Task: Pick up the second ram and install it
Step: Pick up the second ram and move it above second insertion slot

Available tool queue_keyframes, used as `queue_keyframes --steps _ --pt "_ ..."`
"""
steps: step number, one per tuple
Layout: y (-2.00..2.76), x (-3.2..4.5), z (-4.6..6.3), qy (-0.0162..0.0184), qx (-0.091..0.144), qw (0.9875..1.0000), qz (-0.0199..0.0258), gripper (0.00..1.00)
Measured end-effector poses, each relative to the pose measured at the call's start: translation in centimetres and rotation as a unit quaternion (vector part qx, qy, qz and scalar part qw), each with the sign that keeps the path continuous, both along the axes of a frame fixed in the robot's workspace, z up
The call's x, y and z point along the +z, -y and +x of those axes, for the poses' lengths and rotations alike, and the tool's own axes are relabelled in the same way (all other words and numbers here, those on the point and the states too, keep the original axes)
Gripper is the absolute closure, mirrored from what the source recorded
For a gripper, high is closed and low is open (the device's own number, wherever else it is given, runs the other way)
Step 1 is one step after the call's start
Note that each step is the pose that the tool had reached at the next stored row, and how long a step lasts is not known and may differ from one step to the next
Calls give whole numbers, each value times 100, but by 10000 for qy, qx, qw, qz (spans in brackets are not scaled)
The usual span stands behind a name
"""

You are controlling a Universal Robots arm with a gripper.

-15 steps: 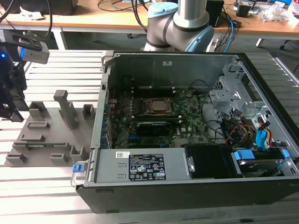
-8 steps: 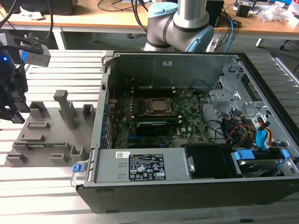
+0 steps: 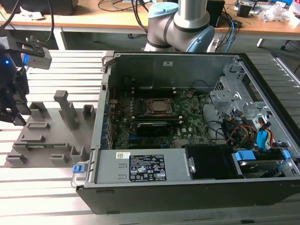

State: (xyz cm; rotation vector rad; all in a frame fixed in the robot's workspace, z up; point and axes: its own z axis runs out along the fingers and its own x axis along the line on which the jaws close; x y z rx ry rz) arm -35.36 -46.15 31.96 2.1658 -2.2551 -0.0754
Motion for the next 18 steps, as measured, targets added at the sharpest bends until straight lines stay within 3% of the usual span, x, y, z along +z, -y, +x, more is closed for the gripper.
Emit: queue_keyframes --steps 18 --pt "0 -163 0 0 21 10000 0 64"
